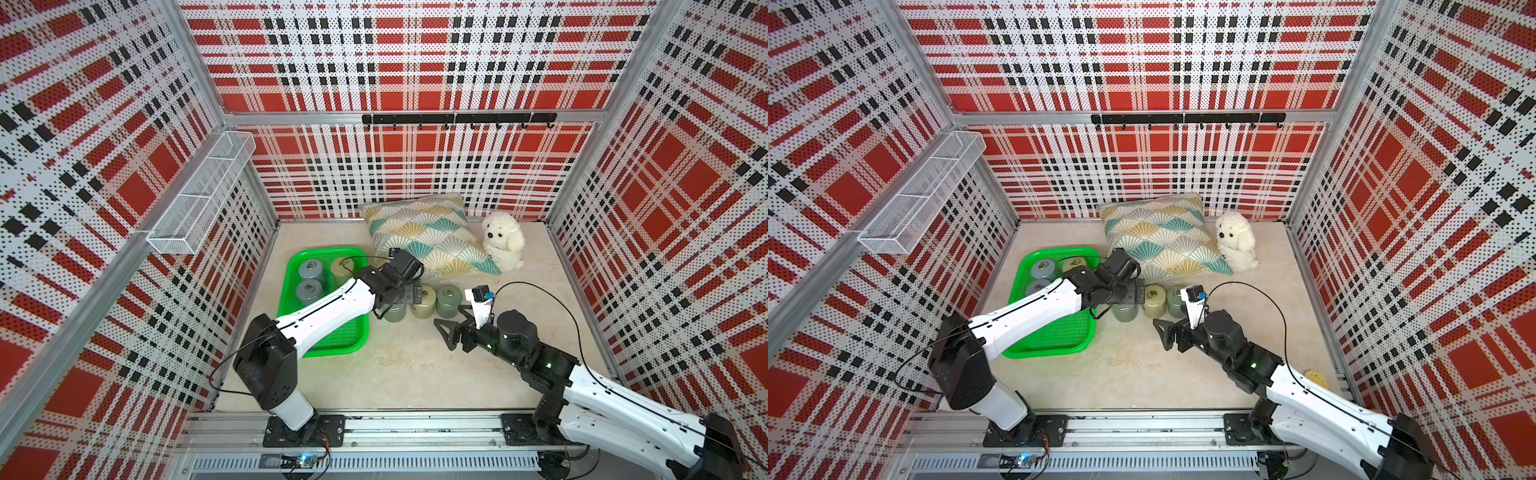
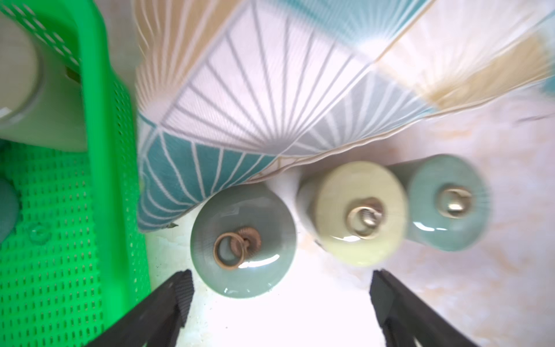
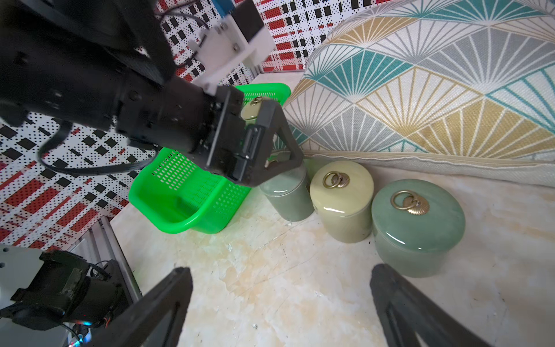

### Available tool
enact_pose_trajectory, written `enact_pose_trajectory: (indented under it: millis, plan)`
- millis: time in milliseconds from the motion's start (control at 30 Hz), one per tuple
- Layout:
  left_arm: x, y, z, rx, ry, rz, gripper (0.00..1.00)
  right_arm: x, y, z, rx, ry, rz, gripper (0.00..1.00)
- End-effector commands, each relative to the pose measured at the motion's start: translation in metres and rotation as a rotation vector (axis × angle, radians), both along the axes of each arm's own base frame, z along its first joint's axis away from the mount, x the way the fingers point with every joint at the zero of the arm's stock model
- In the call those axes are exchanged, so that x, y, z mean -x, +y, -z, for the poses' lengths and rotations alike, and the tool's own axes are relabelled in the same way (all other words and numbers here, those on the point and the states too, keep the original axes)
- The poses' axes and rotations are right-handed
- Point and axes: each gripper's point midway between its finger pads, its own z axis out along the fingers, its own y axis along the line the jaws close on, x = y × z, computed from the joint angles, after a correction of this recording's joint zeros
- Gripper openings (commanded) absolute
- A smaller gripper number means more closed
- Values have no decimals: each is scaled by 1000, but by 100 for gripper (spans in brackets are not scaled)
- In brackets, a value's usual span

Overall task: Take the tea canister out of the basket
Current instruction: Place the tea canister at the center of the board.

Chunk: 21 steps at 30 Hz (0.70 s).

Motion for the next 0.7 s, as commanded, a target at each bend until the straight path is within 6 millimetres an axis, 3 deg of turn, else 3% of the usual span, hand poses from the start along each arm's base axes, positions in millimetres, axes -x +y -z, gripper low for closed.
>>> enact_pose_trajectory:
  millis: [0,100,267,500,667]
  plan:
    - [0,11,-43,49,-96,-45,99,3,5,-15,-34,-33,-42,100]
    - [1,29,-57,59,-137,-76,99,4,13,-24,-50,-34,-73,100]
    - [-1,78,-63,57,-171,-157,99,5,43,-38,-46,-17,-172,100]
    - [-10,162,-52,54,-179,-302,99,7,97,-45,3,-35,-275,100]
    - [-24,198,-41,64,-192,-367,99,3,113,-34,-6,-26,-295,100]
